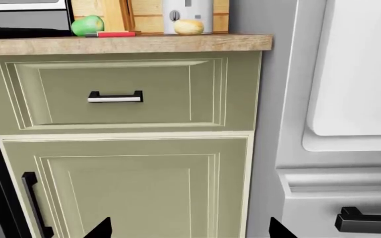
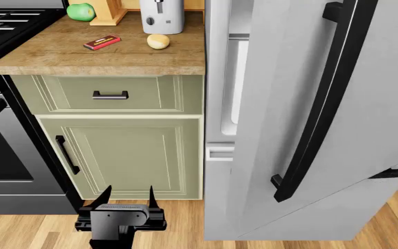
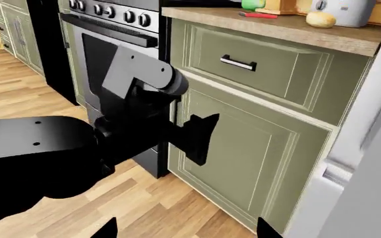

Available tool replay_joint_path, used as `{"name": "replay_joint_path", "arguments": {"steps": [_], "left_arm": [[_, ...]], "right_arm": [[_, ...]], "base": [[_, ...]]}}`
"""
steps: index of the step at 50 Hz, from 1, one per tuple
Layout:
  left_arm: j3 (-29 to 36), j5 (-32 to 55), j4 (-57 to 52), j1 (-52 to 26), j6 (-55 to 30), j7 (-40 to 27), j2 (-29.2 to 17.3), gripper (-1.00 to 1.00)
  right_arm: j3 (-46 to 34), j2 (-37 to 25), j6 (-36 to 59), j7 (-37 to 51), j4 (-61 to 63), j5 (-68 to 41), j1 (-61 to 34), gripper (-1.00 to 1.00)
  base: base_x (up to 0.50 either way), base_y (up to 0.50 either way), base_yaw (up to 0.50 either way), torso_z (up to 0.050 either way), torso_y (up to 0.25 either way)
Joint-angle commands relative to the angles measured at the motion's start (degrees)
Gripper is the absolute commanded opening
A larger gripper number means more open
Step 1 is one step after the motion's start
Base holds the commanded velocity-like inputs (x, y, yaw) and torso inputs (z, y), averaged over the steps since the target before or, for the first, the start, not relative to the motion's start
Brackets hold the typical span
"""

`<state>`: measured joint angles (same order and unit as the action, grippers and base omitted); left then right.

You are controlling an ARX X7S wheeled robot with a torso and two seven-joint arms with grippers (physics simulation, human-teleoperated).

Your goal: Open the fridge door

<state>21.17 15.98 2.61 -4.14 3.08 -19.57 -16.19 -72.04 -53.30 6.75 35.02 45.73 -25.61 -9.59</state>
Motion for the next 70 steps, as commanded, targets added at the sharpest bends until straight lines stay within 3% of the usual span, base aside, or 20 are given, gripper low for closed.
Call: {"name": "replay_joint_path", "arguments": {"steps": [1, 13, 26, 50, 63, 70], "left_arm": [[0.1, 0.2, 0.1, -0.1, 0.2, -0.1, -0.1, 1.0], [0.3, 0.5, 0.1, -0.2, 0.2, -0.2, -0.2, 1.0], [0.5, 0.6, 0.8, -0.3, 0.8, -0.1, -0.2, 1.0], [0.8, 1.3, -0.1, -0.2, 0.3, -0.4, -0.6, 1.0], [0.8, 1.6, -0.2, -0.1, 0.5, -0.6, -0.7, 1.0], [0.9, 1.7, 0.3, -0.3, 0.9, -0.5, -0.6, 1.0]], "right_arm": [[1.5, 6.4, 10.9, -0.5, 6.2, -4.7, -8.0, 1.0], [12.7, 15.2, 18.8, 6.7, 7.0, -27.6, -23.5, 1.0], [15.9, 24.9, 27.4, 14.2, 7.0, -42.2, -40.6, 1.0], [18.8, 43.1, 25.0, 13.4, -8.5, -44.4, -50.9, 1.0], [21.9, 46.4, 20.1, 15.3, -14.8, -45.0, -48.1, 1.0], [20.5, 47.7, 22.8, 20.8, -15.0, -44.7, -50.4, 1.0]], "base": [[0.0, 0.0, 0.0, 0.0, 0.0], [0.0, 0.0, 0.0, 0.0, 0.0], [0.0, 0.0, 0.0, 0.0, 0.0], [0.0, 0.0, 0.0, 0.0, 0.0], [0.0, 0.0, 0.0, 0.0, 0.0], [0.0, 0.0, 0.0, 0.0, 0.0]]}}
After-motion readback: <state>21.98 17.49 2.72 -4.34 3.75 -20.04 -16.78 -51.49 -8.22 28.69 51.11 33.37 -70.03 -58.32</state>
